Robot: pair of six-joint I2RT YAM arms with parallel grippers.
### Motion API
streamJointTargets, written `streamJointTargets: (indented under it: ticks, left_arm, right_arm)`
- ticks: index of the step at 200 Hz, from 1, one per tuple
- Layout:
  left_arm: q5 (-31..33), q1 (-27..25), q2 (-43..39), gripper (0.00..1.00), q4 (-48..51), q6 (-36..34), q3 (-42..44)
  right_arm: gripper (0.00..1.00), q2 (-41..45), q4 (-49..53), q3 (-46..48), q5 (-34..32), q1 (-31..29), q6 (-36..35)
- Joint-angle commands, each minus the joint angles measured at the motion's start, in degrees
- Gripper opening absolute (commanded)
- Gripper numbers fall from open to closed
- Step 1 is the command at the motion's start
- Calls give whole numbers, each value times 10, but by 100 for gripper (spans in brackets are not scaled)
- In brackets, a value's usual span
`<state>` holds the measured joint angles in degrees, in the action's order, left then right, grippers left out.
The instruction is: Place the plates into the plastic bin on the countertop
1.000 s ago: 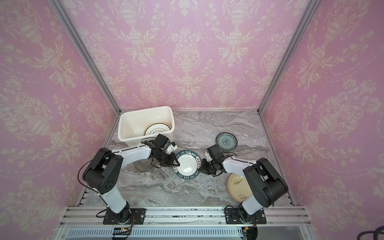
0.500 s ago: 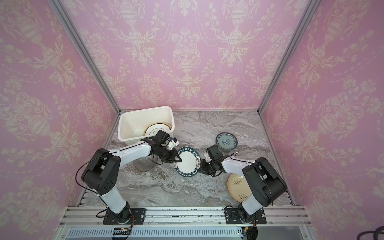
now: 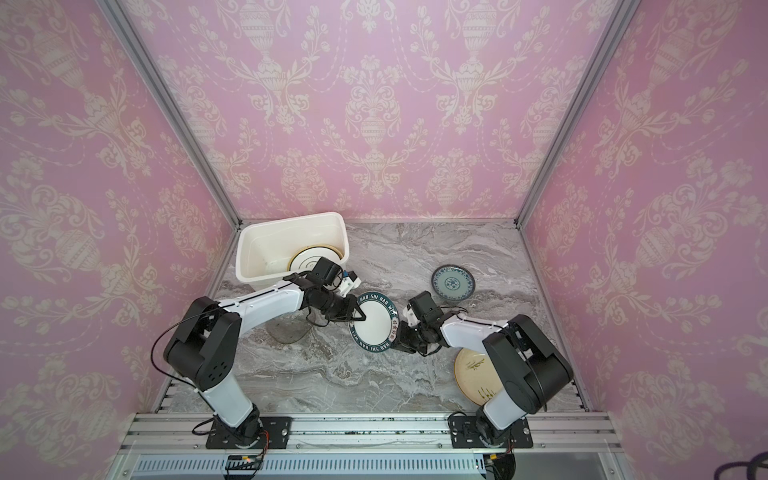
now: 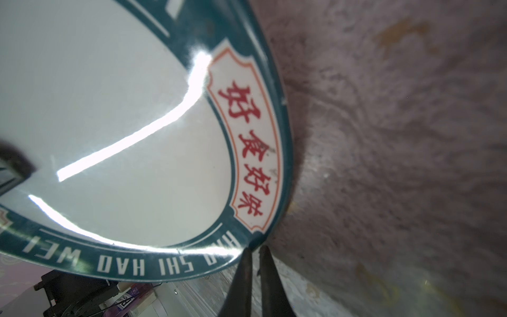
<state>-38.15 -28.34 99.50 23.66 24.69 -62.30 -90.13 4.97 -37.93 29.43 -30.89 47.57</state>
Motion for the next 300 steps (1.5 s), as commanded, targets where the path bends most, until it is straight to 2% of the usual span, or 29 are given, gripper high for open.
streamJointTargets:
  ticks: [1,27,40,68,90,122,154,201,235,300]
  left_arm:
    - [-46,-6,-14,9,-6,3,-14]
    - [-40,-6,-27,6,5,4,-23]
    - [-37,-6,-35,4,14,2,-32]
    - [-31,-6,-52,4,47,-8,-59]
    - [-27,-6,-65,3,87,-28,-93]
    - [-6,-6,-85,3,145,-60,-153]
    - [32,-4,-99,3,166,-62,-214]
    - [59,13,-99,2,166,-28,-312]
    - [76,59,-105,4,154,11,-355]
    - [170,223,-151,4,149,2,-323]
  right_arm:
    - [13,5,6,-6,-3,-3,-12]
    - [22,24,51,-20,-12,-2,-30]
    - [30,43,87,-32,-18,0,-47]
    - [43,104,180,-61,-47,14,-90]
    - [48,159,252,-90,-77,36,-117]
    - [51,247,318,-133,-133,76,-129]
    - [53,323,321,-163,-204,102,-123]
    - [54,357,300,-193,-255,111,-104]
    - [53,331,331,-227,-263,112,-126]
    - [53,285,328,-257,-209,114,-124]
